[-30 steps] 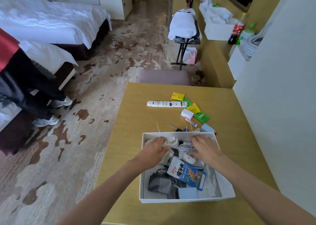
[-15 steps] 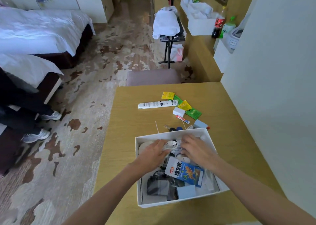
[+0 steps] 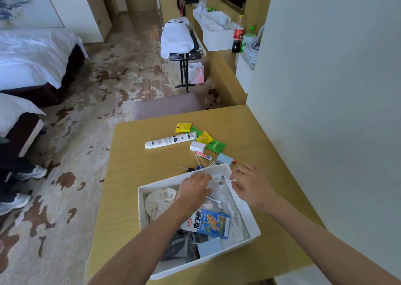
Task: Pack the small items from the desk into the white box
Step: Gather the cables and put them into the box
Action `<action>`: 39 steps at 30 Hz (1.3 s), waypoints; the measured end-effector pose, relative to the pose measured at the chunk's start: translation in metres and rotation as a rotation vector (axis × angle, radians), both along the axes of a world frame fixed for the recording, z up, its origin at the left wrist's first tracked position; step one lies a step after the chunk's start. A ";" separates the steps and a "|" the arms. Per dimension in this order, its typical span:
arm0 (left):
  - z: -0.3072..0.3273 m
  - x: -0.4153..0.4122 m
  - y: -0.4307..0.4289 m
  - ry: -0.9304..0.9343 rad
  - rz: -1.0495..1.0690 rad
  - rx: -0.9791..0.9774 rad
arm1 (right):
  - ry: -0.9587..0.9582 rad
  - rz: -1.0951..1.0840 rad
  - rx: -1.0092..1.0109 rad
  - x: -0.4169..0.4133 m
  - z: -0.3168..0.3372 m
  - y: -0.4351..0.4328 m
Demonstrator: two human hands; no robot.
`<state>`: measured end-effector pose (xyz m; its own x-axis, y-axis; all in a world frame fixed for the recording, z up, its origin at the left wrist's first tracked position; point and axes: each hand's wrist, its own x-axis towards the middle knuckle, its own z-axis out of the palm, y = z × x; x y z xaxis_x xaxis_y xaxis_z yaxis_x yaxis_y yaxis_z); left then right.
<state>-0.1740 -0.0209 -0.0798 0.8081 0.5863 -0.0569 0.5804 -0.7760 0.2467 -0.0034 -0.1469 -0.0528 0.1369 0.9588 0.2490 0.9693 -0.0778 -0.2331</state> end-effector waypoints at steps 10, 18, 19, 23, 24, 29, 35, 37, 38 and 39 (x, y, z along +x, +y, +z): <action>-0.025 0.025 -0.013 -0.047 0.019 0.062 | 0.094 -0.004 -0.052 0.011 0.003 0.003; -0.010 0.015 -0.019 -0.106 -0.030 -0.015 | 0.496 -0.004 -0.075 0.030 0.010 0.022; -0.004 0.007 -0.019 -0.149 -0.034 -0.014 | 0.523 -0.008 -0.084 0.034 0.010 0.025; 0.024 -0.015 -0.008 -0.351 0.120 0.039 | 0.614 -0.029 -0.098 0.048 0.011 0.042; 0.032 -0.017 -0.002 -0.387 0.185 0.032 | 0.634 -0.039 -0.107 0.051 0.011 0.048; 0.056 -0.025 0.039 -0.415 0.431 -0.075 | 0.622 -0.048 -0.237 0.060 0.003 0.087; 0.042 -0.018 0.091 -0.241 0.472 -0.230 | 0.497 -0.121 -0.438 0.070 -0.033 0.144; 0.030 -0.011 0.105 -0.132 0.388 -0.269 | 0.454 -0.122 -0.465 0.070 -0.044 0.162; 0.024 -0.008 0.112 -0.070 0.333 -0.281 | 0.432 -0.111 -0.472 0.068 -0.048 0.171; 0.017 -0.005 0.120 -0.016 0.280 -0.296 | 0.399 -0.095 -0.483 0.066 -0.052 0.180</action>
